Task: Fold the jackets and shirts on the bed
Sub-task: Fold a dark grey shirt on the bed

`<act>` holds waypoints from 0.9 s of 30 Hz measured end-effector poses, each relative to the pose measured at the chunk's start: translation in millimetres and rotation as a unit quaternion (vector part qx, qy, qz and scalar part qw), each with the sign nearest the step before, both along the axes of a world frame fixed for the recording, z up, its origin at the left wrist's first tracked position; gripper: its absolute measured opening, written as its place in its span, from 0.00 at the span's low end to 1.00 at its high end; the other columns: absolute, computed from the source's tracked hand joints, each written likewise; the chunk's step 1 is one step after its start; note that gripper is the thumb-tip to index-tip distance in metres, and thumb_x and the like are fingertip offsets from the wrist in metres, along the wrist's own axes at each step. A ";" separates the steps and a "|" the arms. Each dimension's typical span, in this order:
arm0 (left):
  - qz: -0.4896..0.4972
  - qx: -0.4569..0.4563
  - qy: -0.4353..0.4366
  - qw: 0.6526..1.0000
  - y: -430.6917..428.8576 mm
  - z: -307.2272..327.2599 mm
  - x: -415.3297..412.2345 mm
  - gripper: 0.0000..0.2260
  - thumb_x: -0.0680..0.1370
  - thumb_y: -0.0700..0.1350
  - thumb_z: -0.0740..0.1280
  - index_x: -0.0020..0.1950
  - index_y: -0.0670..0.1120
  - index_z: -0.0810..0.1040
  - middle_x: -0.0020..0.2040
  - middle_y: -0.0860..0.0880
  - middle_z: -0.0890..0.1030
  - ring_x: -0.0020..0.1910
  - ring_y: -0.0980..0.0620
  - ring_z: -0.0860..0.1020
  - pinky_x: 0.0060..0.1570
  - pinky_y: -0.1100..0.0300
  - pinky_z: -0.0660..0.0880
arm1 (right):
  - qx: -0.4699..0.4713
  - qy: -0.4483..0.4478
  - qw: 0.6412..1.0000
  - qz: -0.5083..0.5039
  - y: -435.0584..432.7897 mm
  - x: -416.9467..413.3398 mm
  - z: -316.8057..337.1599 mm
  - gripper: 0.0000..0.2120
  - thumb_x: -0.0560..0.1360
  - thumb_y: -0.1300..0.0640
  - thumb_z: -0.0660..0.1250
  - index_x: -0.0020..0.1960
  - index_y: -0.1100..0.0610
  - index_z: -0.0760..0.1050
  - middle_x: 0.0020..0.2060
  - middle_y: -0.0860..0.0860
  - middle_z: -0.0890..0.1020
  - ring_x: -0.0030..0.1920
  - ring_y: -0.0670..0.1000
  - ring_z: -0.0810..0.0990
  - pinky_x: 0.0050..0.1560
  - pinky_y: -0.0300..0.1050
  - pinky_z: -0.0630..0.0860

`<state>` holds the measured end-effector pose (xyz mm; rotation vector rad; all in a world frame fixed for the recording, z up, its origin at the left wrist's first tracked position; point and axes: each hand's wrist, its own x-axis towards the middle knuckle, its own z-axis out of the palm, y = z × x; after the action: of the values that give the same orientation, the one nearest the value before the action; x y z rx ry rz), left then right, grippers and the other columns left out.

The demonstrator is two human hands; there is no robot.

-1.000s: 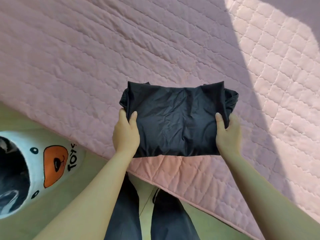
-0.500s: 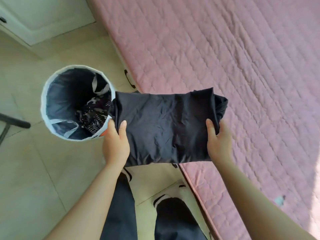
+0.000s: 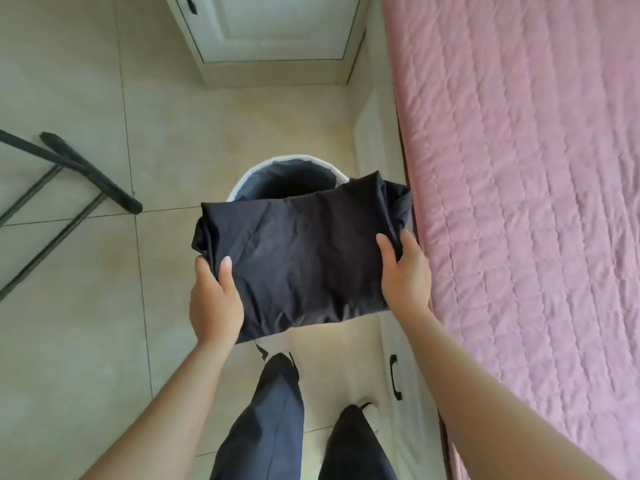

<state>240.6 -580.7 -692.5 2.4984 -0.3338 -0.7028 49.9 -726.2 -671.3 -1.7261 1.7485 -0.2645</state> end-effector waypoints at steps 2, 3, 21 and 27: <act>0.014 0.017 0.006 1.000 -4.4 -11.5 14.0 0.16 0.83 0.53 0.53 0.56 0.40 0.66 0.42 0.45 0.74 0.43 0.37 0.75 0.39 0.48 0.71 | 0.003 0.023 1.000 0.014 -10.6 26.9 -12.3 0.15 0.81 0.45 0.57 0.55 0.57 0.72 0.43 0.46 0.79 0.43 0.51 0.78 0.42 0.45 0.72; 0.018 0.022 0.012 1.000 -8.3 -16.1 17.3 0.15 0.84 0.52 0.53 0.58 0.40 0.65 0.42 0.44 0.74 0.43 0.36 0.76 0.40 0.47 0.72 | 0.007 0.037 0.999 0.018 -15.0 37.4 -19.6 0.15 0.81 0.45 0.57 0.54 0.56 0.72 0.42 0.47 0.79 0.43 0.52 0.79 0.41 0.46 0.74; 0.208 0.098 0.145 0.962 -77.4 -227.0 5.5 0.21 0.85 0.48 0.49 0.78 0.45 0.54 0.75 0.40 0.64 0.73 0.40 0.62 0.70 0.48 0.58 | 0.135 0.123 0.983 0.031 -62.4 94.3 -241.9 0.13 0.84 0.52 0.52 0.61 0.59 0.69 0.50 0.56 0.78 0.58 0.58 0.77 0.53 0.45 0.67; 0.253 0.102 0.192 0.943 -82.0 -294.3 29.4 0.22 0.83 0.37 0.51 0.78 0.45 0.56 0.74 0.47 0.66 0.74 0.47 0.62 0.74 0.54 0.54 | 0.201 0.214 0.955 0.032 -89.2 88.8 -301.2 0.17 0.83 0.61 0.54 0.70 0.64 0.65 0.67 0.60 0.72 0.68 0.59 0.70 0.62 0.45 0.64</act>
<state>270.0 -662.7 -986.8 2.4001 0.5289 -1.0095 138.6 -815.5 -972.5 -1.6066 1.8729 0.5019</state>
